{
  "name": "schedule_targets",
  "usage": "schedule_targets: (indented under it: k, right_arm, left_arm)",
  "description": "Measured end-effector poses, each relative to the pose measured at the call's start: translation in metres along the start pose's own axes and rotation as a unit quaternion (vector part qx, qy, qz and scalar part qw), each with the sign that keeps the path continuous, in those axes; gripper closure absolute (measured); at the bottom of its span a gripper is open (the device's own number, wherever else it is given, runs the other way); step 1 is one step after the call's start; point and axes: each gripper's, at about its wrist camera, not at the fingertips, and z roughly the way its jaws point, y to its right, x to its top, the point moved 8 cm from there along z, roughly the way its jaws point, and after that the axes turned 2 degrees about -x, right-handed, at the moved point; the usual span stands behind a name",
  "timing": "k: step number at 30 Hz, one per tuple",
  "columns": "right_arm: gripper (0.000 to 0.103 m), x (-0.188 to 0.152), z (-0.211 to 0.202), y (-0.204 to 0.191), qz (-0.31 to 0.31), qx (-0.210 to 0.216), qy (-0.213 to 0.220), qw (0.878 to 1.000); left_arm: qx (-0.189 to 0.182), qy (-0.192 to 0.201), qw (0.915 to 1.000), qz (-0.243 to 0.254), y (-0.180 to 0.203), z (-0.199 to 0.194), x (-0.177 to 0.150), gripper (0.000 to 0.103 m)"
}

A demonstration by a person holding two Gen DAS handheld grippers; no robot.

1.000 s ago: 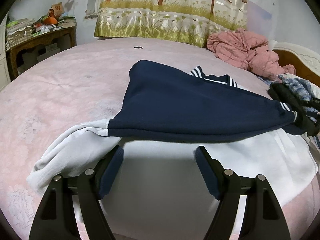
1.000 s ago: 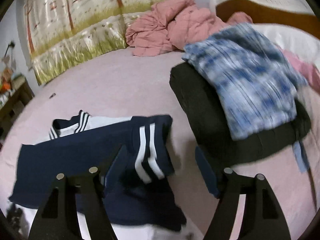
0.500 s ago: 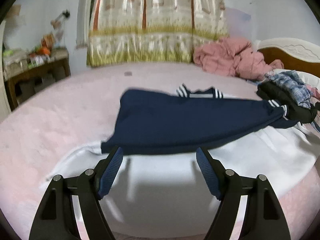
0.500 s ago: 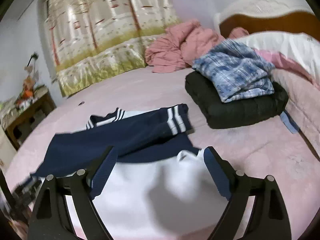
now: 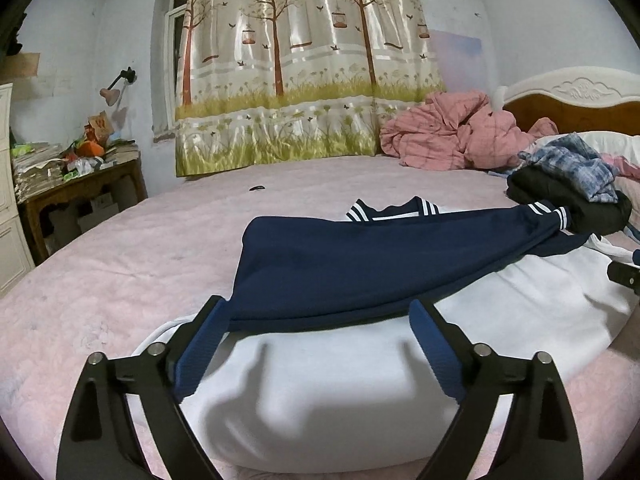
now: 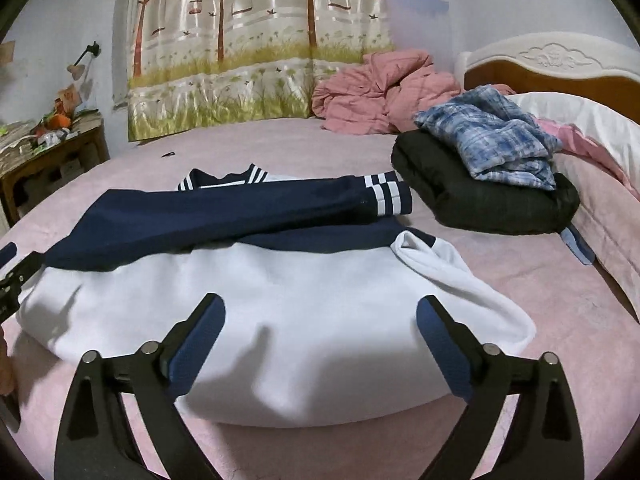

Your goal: Fold large clothes

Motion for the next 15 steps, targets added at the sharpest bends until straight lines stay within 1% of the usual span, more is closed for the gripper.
schedule_targets:
  k: [2, 4, 6, 8, 10, 11, 13, 15]
  right_arm:
    - [0.005, -0.001, 0.001, 0.000, -0.003, -0.011, 0.000, 1.000]
    - [0.004, -0.002, 0.000, -0.001, -0.008, -0.009, 0.000, 1.000]
    - [0.004, -0.003, 0.000, -0.002, -0.012, -0.010, 0.001, 1.000]
    - [0.004, -0.003, 0.001, -0.004, -0.014, -0.010, 0.000, 1.000]
    - [0.004, -0.002, -0.001, -0.004, -0.011, -0.011, 0.005, 1.000]
    - [0.004, -0.002, -0.003, -0.003, -0.009, -0.010, 0.009, 1.000]
    - [0.004, -0.001, -0.010, -0.001, 0.000, -0.008, 0.018, 1.000]
    - [0.004, 0.000, -0.019, 0.002, 0.006, -0.004, 0.027, 1.000]
  left_arm:
    - [-0.002, -0.001, 1.0000, -0.007, -0.003, 0.001, 0.000, 0.007]
    - [-0.004, 0.003, 0.9999, -0.014, -0.005, -0.001, 0.001, 0.007]
    - [-0.004, 0.009, 0.9998, -0.019, -0.007, -0.003, 0.002, 0.000]
    - [-0.003, 0.016, 0.9997, -0.019, -0.006, -0.007, 0.003, 0.000]
    - [-0.015, 0.018, 0.9995, -0.021, -0.005, -0.008, 0.005, 0.000]
    - [-0.017, 0.016, 0.9994, -0.025, -0.006, -0.008, 0.005, 0.000]
    - [-0.008, 0.015, 0.9992, -0.036, -0.011, -0.010, 0.006, 0.000]
    - [-0.016, 0.020, 0.9983, -0.053, -0.014, -0.020, 0.009, 0.000]
